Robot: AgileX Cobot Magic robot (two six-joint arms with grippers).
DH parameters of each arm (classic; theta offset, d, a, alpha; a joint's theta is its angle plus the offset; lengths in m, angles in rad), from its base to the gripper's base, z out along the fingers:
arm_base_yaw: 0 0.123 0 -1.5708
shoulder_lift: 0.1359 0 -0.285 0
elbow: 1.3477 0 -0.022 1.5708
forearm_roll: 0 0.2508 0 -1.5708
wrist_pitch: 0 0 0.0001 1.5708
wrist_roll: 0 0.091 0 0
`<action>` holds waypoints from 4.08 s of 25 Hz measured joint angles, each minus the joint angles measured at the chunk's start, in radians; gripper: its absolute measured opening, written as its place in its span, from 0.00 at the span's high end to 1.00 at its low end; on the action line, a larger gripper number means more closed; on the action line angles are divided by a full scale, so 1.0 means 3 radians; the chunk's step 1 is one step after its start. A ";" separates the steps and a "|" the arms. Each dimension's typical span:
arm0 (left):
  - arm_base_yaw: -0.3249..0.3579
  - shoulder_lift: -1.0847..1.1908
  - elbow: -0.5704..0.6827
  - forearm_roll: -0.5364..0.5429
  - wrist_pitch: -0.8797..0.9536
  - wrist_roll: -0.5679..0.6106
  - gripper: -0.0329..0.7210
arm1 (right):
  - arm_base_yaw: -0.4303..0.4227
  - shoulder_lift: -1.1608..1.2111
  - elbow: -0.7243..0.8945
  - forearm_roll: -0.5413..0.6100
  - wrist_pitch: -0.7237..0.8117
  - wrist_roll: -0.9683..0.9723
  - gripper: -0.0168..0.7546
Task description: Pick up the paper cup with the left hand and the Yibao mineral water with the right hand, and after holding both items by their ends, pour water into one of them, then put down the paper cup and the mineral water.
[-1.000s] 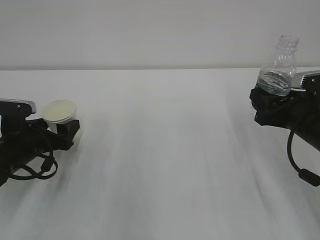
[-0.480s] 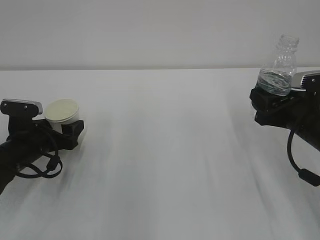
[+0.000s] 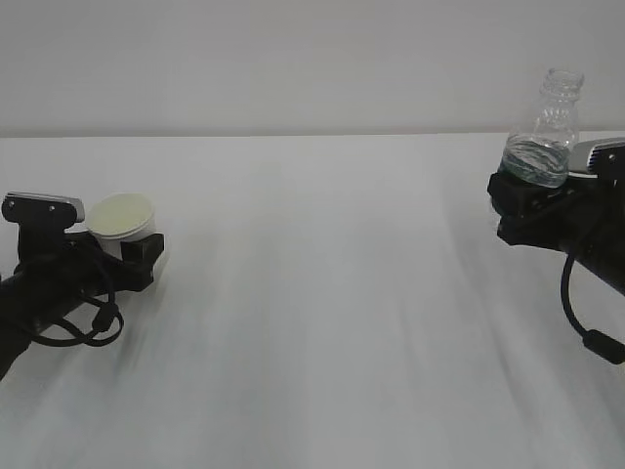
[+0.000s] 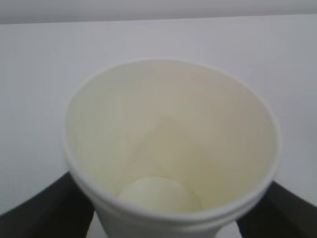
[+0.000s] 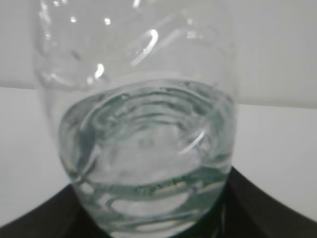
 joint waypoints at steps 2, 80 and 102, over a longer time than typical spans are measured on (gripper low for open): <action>0.0000 0.0000 -0.0044 0.0000 0.0000 0.0007 0.17 | 0.0000 0.0000 0.0000 0.0000 0.0000 0.0000 0.42; 0.0000 -0.0033 0.0015 0.1174 -0.0033 -0.0061 0.28 | 0.0000 0.0000 0.0000 0.0000 0.0000 0.0000 0.42; 0.0000 -0.0313 0.0015 0.2390 -0.0027 -0.0565 0.28 | 0.0000 0.0000 0.0000 -0.0164 0.0000 0.0000 0.42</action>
